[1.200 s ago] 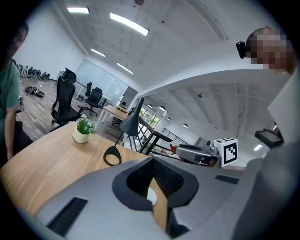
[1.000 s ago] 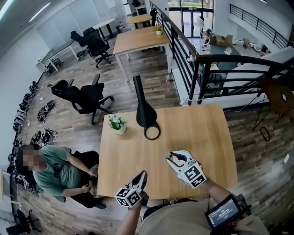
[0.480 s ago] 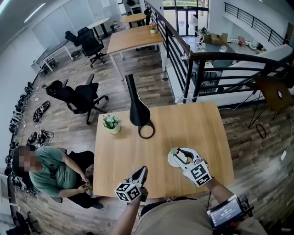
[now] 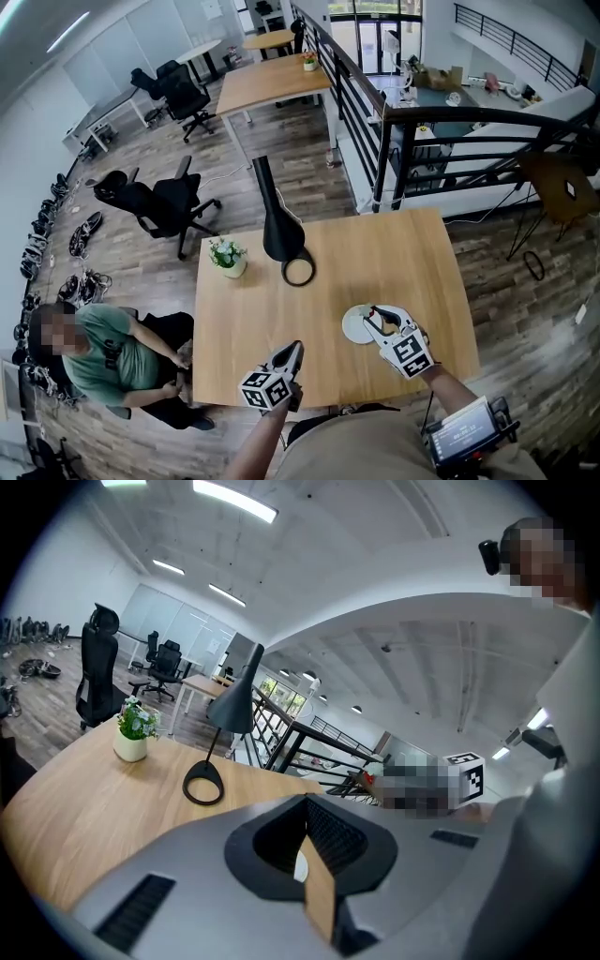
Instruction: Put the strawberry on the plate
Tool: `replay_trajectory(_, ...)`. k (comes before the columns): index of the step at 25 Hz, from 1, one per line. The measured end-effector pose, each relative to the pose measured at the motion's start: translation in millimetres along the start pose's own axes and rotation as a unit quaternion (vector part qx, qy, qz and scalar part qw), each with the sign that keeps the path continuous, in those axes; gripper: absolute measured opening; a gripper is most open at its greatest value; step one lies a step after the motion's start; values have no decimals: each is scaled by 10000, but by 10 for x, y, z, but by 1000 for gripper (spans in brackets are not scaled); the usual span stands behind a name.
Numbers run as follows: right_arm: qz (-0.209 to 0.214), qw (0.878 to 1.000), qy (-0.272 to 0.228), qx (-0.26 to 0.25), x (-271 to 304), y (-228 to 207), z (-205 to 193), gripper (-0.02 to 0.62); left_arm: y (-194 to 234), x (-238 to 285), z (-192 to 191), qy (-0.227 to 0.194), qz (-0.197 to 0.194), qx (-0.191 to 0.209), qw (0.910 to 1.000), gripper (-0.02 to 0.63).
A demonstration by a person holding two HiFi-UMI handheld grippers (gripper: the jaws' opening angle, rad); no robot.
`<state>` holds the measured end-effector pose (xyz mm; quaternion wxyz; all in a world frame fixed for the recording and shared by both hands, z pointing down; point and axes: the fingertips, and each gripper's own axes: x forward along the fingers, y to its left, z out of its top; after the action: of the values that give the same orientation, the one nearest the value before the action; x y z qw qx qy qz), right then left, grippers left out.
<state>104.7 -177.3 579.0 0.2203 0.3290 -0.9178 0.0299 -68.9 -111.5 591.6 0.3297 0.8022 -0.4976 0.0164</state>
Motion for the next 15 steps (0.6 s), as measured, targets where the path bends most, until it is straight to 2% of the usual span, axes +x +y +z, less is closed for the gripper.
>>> replay_trajectory(15,-60,9977,628,259,177,-118,-681,132,116,150,-162,323,199,65,9993,3)
